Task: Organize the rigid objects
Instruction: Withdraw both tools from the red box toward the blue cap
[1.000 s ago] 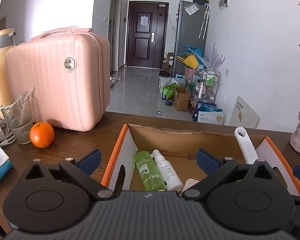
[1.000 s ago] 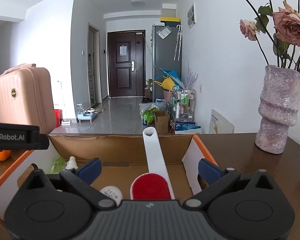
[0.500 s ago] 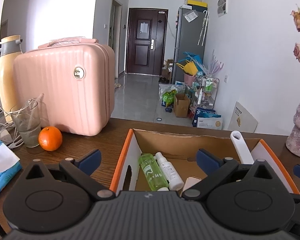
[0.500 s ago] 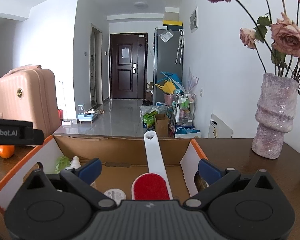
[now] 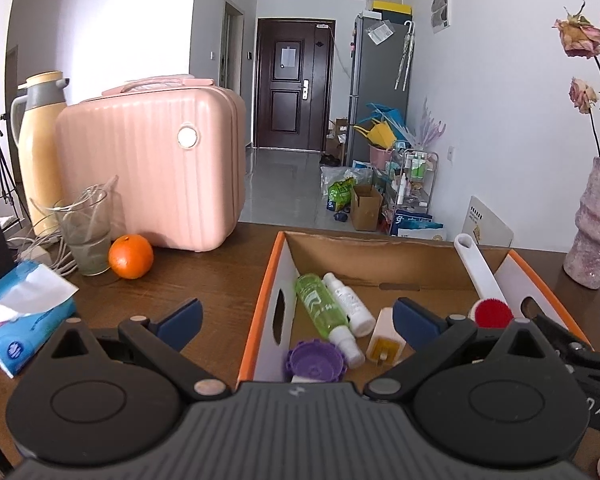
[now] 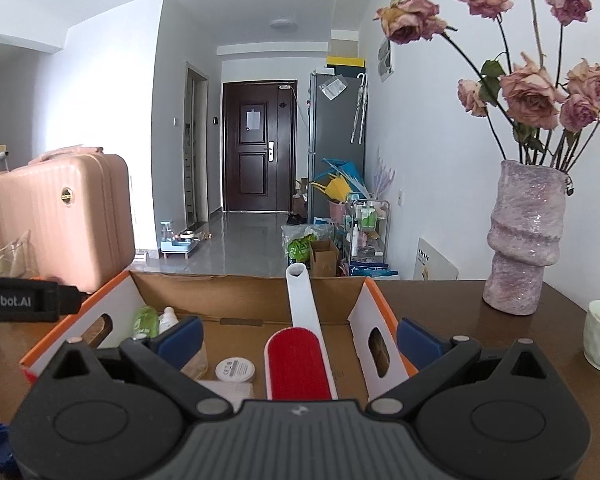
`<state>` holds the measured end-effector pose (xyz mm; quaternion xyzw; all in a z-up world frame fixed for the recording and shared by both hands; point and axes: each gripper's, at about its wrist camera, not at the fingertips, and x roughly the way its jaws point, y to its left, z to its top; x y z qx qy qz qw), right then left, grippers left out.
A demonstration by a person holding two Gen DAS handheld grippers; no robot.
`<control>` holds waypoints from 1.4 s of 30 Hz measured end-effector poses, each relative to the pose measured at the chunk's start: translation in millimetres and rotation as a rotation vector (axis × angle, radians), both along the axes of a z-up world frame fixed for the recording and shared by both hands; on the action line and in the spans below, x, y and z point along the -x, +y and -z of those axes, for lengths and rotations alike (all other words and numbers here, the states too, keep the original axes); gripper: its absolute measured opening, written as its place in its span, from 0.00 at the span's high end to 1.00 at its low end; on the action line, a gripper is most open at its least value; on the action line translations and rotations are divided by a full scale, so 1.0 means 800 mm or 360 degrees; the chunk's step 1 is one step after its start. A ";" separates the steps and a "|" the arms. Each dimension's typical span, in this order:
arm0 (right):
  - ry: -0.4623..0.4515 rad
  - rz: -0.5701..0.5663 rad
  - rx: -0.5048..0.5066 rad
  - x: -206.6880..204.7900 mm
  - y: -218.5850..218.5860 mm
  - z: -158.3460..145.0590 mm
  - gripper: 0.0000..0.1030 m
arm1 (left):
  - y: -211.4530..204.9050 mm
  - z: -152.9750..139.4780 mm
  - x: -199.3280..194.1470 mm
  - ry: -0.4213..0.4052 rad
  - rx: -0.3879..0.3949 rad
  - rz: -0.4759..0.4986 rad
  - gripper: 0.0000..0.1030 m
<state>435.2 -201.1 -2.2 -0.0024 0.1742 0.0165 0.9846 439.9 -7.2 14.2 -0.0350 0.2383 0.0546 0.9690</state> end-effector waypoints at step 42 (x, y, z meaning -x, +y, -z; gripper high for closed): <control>0.0027 -0.0005 -0.0008 0.174 -0.027 0.029 0.00 | -0.001 0.027 0.173 -0.0025 -0.0032 0.0102 0.00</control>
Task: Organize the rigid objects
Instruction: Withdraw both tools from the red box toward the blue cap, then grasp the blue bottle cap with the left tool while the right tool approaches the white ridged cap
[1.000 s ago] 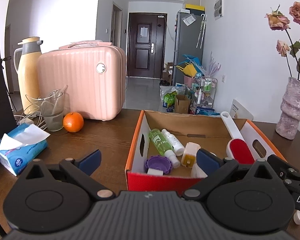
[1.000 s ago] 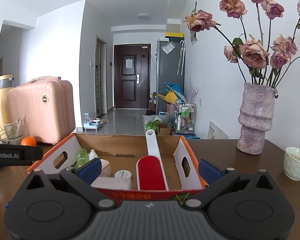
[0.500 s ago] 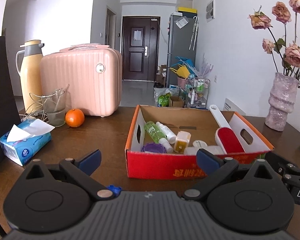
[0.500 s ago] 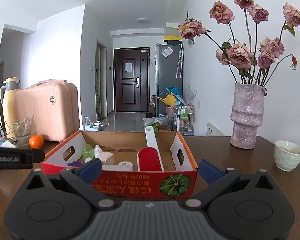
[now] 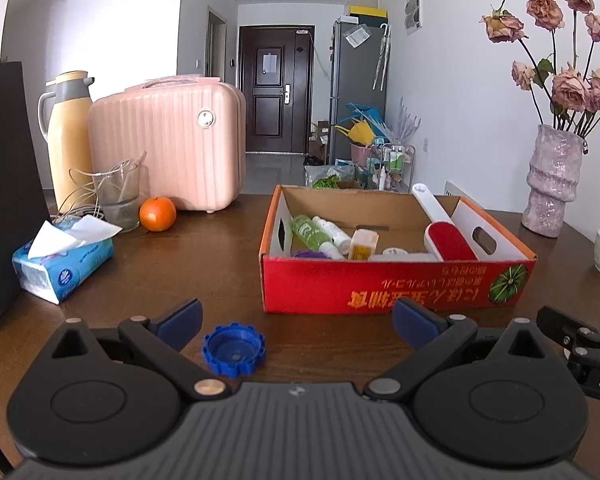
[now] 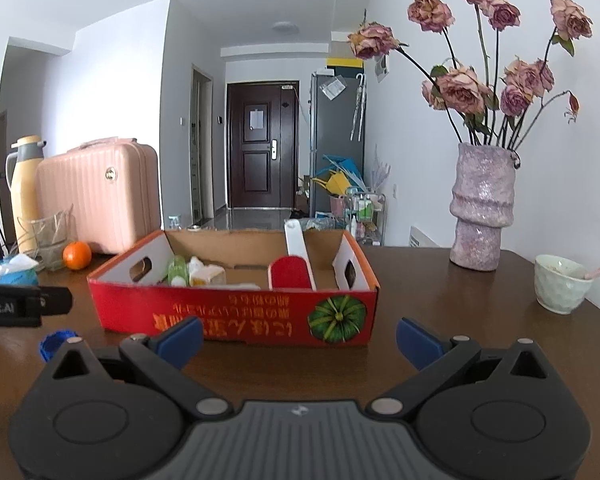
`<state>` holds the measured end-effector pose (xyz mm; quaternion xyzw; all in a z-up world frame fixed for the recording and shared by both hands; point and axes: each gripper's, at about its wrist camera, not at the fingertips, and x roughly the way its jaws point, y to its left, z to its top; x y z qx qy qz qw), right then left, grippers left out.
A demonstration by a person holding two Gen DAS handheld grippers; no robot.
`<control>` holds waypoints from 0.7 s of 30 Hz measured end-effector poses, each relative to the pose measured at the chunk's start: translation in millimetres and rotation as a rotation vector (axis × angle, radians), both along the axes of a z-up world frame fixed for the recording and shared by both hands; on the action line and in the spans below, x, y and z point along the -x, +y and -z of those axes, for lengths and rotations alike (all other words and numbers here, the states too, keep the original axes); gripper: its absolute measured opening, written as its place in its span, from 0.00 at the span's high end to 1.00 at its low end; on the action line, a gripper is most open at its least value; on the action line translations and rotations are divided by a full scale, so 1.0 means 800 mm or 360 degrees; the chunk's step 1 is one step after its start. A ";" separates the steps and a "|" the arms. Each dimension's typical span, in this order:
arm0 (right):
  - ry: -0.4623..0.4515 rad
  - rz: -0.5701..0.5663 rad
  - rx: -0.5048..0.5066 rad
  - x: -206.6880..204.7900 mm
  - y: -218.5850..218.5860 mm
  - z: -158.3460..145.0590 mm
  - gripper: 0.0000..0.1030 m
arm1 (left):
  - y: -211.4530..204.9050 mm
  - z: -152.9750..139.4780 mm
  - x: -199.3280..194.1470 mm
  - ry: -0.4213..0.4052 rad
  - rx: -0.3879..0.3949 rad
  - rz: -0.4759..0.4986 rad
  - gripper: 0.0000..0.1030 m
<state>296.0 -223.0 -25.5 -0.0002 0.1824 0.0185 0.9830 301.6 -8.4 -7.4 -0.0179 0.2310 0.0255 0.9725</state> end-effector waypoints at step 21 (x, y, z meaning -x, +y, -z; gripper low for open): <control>0.0066 0.0062 0.0013 0.038 -0.020 0.029 0.00 | 0.015 0.040 0.036 0.0153 0.0006 -0.0009 0.00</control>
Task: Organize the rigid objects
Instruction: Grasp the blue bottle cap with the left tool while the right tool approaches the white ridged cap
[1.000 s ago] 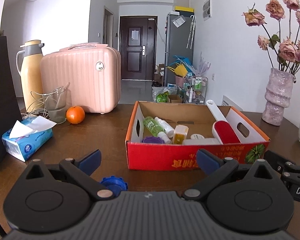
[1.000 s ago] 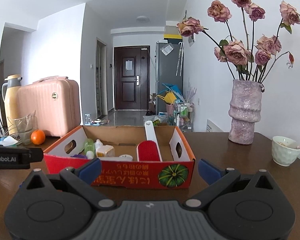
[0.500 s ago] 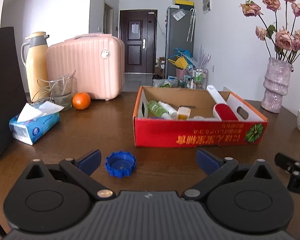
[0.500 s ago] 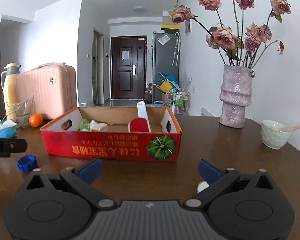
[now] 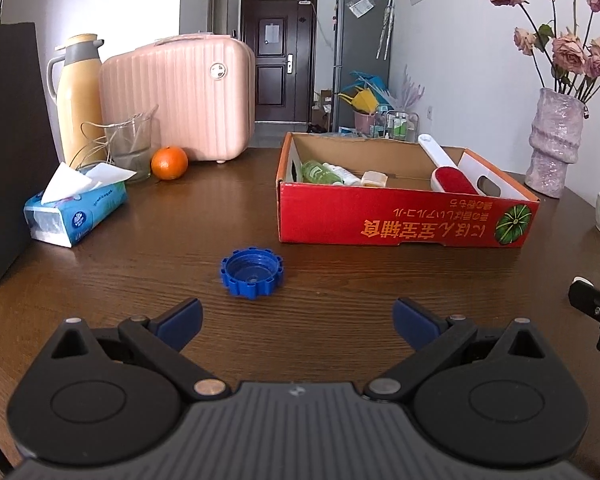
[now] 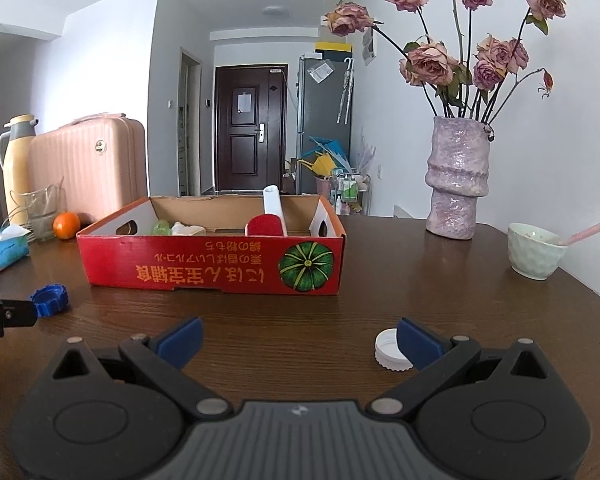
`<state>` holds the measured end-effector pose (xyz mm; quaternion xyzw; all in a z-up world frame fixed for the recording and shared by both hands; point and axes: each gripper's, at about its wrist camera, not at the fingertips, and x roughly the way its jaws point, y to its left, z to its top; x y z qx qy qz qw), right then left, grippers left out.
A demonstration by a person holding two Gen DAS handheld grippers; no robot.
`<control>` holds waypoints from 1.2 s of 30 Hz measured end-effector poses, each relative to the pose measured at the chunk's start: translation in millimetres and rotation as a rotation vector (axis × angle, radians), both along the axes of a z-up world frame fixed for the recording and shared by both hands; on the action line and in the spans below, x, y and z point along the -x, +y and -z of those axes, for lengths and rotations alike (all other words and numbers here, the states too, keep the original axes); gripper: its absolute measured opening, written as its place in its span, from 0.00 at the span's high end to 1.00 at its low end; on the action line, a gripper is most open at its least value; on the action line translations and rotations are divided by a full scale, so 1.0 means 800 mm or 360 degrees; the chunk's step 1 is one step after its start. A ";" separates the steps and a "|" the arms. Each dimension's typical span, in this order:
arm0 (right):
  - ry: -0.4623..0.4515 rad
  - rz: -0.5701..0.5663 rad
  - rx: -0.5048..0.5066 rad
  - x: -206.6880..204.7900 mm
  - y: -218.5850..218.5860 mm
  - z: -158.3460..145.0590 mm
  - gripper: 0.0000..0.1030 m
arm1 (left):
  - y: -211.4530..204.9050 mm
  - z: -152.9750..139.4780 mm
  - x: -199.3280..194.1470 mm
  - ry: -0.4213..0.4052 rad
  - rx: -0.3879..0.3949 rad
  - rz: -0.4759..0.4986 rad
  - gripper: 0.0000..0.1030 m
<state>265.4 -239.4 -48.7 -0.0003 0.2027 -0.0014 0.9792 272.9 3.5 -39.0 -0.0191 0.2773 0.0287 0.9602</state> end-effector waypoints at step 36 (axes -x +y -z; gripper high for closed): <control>0.0068 0.0146 0.0003 -0.018 -0.007 0.012 0.00 | 0.062 0.035 -0.127 0.0279 0.0033 -0.0080 0.16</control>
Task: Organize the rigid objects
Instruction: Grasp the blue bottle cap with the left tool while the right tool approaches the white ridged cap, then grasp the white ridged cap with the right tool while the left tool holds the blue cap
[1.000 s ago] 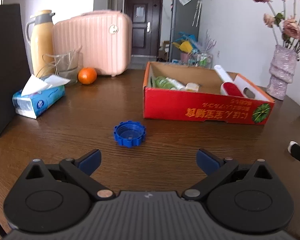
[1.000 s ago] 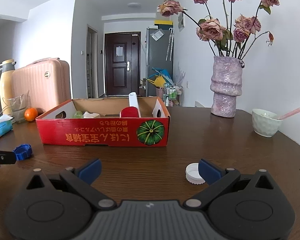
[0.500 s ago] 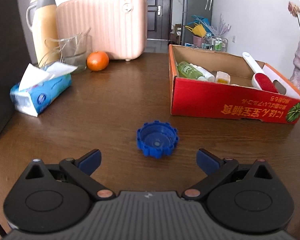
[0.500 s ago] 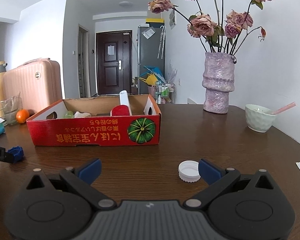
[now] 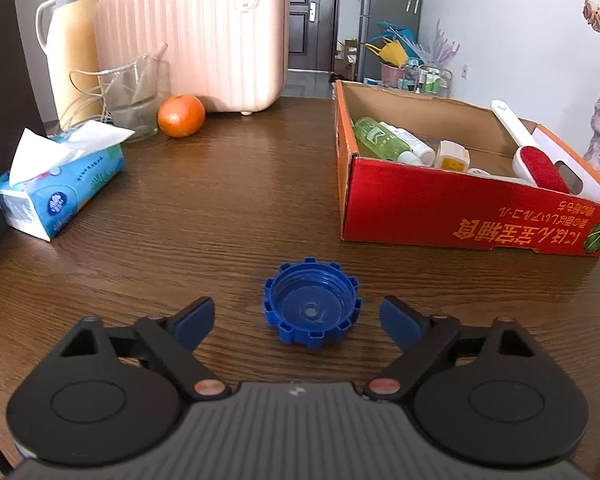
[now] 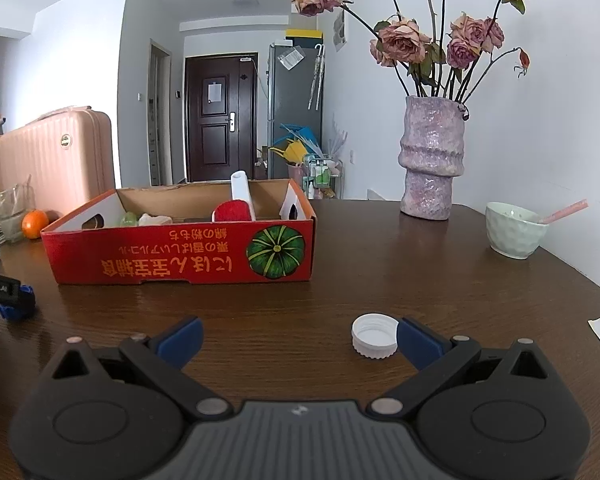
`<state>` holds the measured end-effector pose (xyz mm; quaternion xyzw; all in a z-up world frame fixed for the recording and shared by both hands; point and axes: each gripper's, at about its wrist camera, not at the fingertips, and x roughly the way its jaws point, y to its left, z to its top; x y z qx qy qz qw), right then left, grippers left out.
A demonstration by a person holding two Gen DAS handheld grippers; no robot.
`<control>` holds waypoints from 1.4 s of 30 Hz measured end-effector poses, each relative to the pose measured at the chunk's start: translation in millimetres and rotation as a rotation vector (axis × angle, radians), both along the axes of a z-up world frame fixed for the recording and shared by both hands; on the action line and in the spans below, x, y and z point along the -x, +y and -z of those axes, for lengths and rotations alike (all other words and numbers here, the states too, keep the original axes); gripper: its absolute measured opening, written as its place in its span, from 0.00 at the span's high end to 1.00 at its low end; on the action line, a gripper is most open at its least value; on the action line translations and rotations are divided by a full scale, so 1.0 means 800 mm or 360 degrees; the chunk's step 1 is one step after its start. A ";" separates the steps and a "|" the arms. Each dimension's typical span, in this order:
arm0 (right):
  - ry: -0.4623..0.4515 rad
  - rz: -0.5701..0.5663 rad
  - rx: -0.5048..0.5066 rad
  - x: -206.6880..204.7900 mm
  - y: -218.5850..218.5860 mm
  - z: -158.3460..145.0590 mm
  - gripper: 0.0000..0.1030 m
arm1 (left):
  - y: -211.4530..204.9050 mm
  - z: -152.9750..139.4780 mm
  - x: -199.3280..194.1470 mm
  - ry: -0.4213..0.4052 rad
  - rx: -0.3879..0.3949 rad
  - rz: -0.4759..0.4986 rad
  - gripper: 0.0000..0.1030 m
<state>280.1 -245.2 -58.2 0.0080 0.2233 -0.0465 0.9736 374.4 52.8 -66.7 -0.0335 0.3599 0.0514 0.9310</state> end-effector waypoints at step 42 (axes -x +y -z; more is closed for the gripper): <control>0.0047 0.0007 0.0001 -0.011 -0.022 0.004 0.00 | -0.064 -0.031 0.079 -0.0277 -0.0023 0.0171 0.48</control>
